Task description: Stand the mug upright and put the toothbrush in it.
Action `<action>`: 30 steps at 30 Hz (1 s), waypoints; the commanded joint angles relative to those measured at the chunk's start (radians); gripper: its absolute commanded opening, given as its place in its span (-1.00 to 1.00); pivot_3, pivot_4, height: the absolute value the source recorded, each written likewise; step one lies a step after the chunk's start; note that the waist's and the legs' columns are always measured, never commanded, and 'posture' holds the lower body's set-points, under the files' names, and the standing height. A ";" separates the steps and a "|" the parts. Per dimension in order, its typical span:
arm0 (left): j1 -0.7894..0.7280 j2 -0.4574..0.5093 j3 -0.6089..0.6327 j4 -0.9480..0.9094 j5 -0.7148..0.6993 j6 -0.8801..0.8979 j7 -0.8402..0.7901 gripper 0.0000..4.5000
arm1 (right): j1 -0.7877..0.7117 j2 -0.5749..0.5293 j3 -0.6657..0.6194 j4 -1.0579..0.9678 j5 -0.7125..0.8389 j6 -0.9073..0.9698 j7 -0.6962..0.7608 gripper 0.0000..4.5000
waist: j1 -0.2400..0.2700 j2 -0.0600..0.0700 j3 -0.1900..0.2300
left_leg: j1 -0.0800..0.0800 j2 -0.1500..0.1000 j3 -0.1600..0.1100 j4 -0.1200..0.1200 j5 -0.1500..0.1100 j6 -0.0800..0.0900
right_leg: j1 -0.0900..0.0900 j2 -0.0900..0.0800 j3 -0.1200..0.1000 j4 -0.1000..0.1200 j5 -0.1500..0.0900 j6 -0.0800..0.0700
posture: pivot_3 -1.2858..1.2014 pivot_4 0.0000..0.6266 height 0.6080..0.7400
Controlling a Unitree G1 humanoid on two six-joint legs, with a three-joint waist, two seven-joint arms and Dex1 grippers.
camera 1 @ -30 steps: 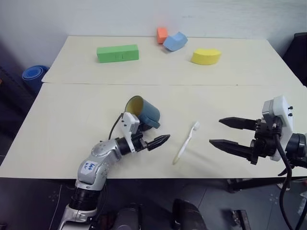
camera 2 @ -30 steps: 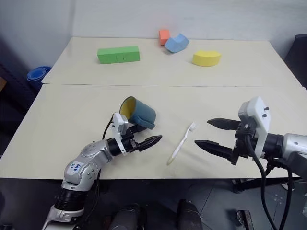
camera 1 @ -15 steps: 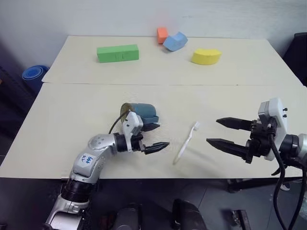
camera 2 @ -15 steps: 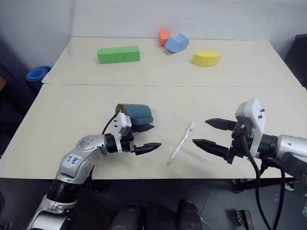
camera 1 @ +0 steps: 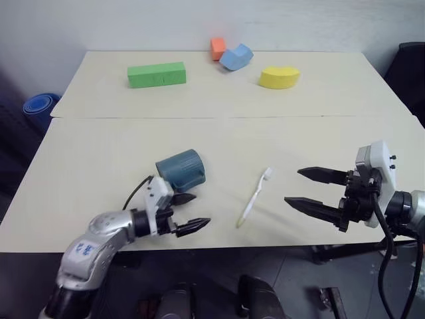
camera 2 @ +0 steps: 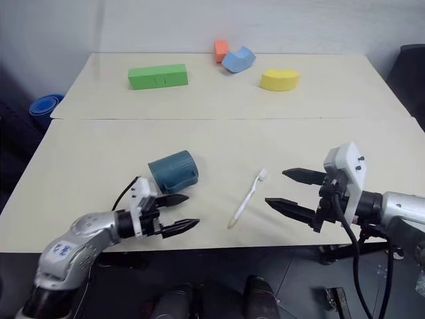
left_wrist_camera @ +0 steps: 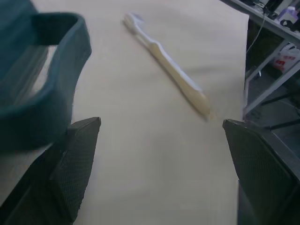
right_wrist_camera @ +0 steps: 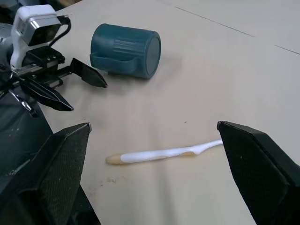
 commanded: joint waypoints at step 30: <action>0.535 0.587 0.729 0.014 -0.131 -0.183 -0.548 0.96 | -0.472 0.185 0.770 0.073 -0.623 -0.250 0.214 1.00 | -0.008 0.002 -0.001 | 0.000 0.002 0.011 0.000 -0.003 -0.004 | -0.006 0.001 -0.004 0.007 -0.009 -0.016 | 0.03 -0.52 1.00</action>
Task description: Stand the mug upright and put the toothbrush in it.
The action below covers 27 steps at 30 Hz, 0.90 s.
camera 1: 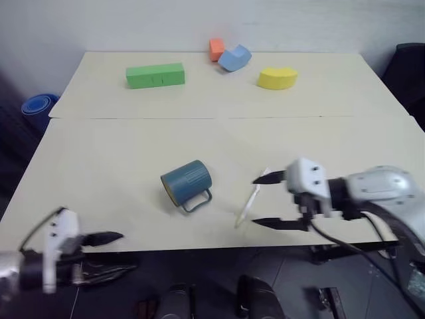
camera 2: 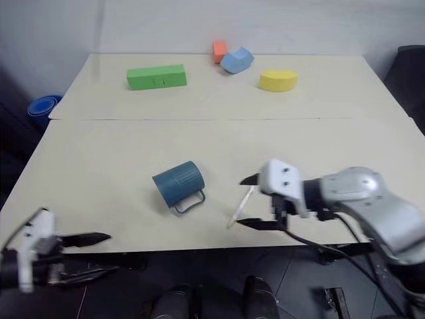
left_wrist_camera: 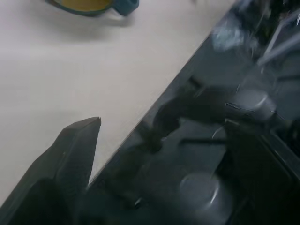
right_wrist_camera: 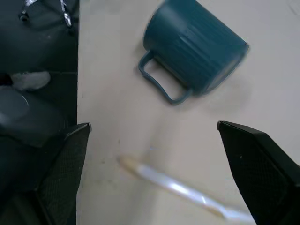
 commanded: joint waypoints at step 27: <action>-0.409 0.164 -0.055 -0.025 -0.029 0.192 -0.039 1.00 | -0.251 0.440 0.434 0.377 -0.520 -0.246 0.026 0.49 | -0.051 0.002 0.002 | 0.001 0.014 0.006 -0.002 -0.003 -0.012 | -0.007 0.006 -0.017 0.010 0.000 0.000 | 0.03 -0.52 1.00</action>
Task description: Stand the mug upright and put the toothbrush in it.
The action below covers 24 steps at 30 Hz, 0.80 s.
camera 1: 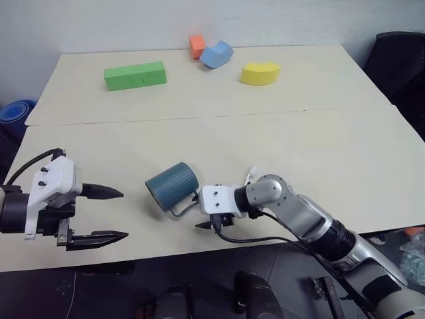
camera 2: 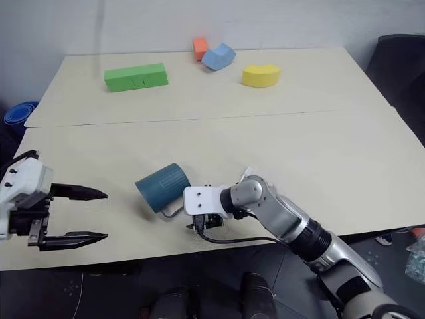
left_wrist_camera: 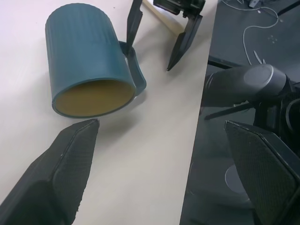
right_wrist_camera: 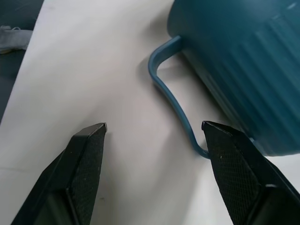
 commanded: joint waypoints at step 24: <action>-0.092 -0.016 -0.019 0.055 0.000 0.005 0.011 1.00 | -0.035 0.130 -0.003 0.267 -0.149 -0.195 0.054 -0.99 | -0.019 0.000 0.000 | 0.003 0.006 -0.001 0.001 0.000 -0.006 | 0.000 0.006 0.001 0.007 -0.002 -0.004 | 0.03 -0.52 1.00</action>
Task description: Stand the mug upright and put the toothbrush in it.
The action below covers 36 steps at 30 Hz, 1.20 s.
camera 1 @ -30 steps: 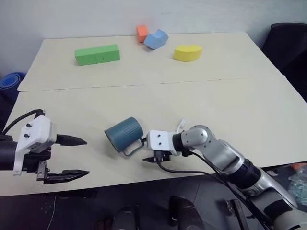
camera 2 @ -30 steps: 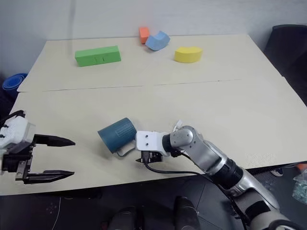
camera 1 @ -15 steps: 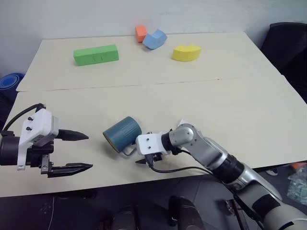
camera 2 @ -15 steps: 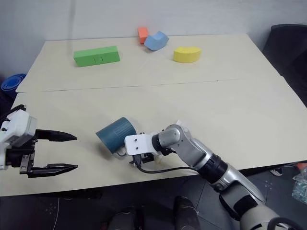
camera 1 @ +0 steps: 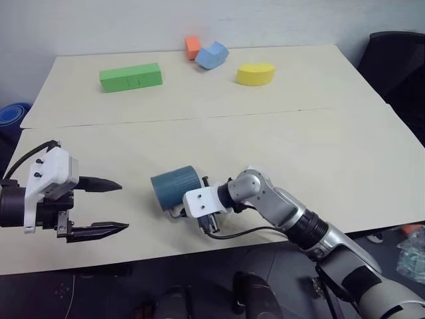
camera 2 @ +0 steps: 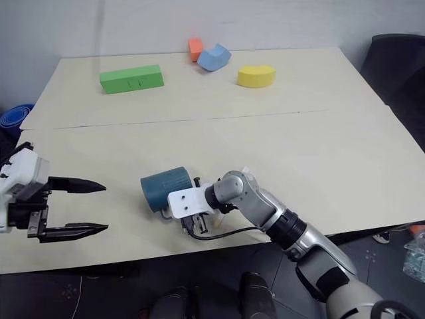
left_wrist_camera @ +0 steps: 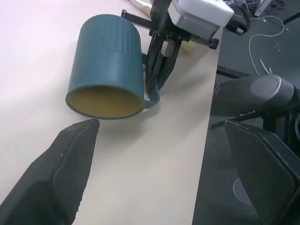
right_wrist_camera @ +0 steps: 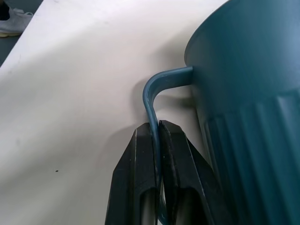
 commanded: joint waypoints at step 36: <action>-0.196 -0.071 -0.133 0.078 -0.031 -0.017 0.099 1.00 | 0.258 0.416 -0.437 0.151 0.435 0.006 -0.230 -0.67 | -0.010 0.001 0.000 | -0.001 0.005 0.004 -0.002 0.000 -0.006 | -0.009 0.007 0.005 0.006 -0.002 -0.003 | 0.03 -0.52 1.00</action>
